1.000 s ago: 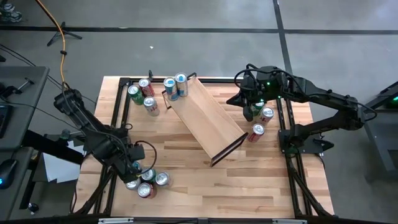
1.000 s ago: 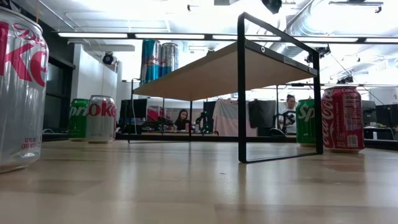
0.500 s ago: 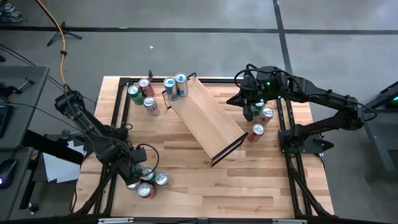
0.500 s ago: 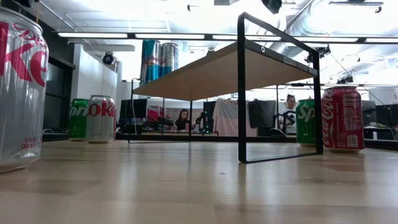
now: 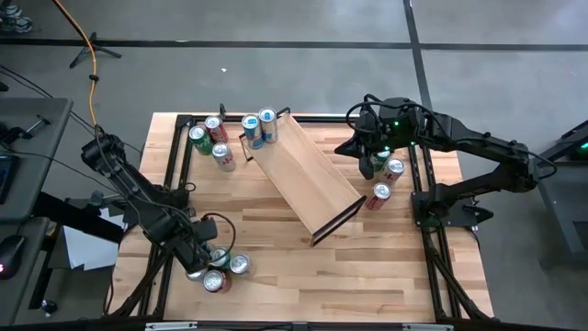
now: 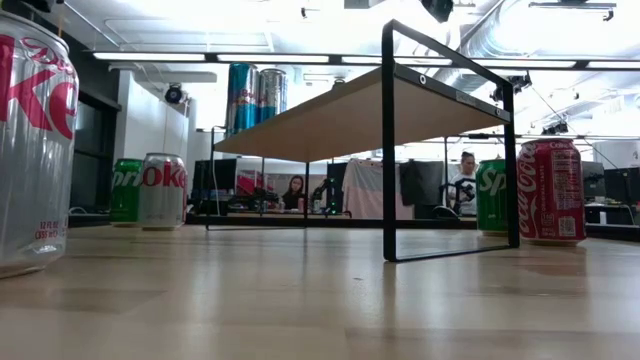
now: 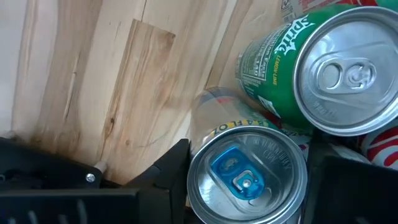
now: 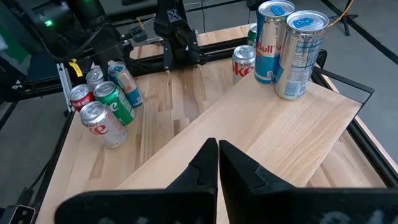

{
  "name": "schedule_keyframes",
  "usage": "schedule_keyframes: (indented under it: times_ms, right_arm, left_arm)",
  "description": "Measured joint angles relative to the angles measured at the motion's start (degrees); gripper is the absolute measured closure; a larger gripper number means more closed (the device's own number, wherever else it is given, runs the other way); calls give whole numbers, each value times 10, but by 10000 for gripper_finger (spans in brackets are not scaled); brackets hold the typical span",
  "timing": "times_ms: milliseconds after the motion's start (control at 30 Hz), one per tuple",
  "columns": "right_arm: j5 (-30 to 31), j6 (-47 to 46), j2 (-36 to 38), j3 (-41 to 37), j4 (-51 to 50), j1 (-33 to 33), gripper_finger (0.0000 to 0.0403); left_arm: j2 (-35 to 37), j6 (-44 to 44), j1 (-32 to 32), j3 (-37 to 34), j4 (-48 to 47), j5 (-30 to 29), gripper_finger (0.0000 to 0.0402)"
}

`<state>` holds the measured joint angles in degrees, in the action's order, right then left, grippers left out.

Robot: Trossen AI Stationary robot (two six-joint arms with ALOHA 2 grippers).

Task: Place canned beverage on shelf
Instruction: Put the blue soda can on the shelf aligned with the other blue soda cans

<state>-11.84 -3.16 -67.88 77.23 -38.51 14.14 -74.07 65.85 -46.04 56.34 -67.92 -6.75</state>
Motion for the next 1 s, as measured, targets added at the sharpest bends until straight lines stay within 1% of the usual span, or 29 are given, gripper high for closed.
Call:
schedule_keyframes:
  times_ms: [167,267,433,567,667,767,900,1000]
  right_arm:
    - [1,0,0,0,1,0,403]
    - [20,1,0,0,1,0,403]
    - [24,2,0,0,2,0,403]
    - [24,2,0,0,3,0,403]
    - [24,4,0,0,15,0,403]
    - [22,6,0,0,41,0,403]
    - [22,6,0,0,76,0,403]
    - [22,6,0,0,98,0,403]
  left_arm:
    - [19,0,0,-1,-2,0,281]
    - [45,5,0,-1,-20,0,276]
    - [113,32,4,-1,-48,0,275]
    - [173,46,19,4,-53,0,277]
    - [203,45,37,29,-58,-6,277]
    - [219,37,55,65,-54,-29,277]
    - [222,-2,76,123,-51,-72,277]
    - [217,-38,91,166,-45,-117,277]
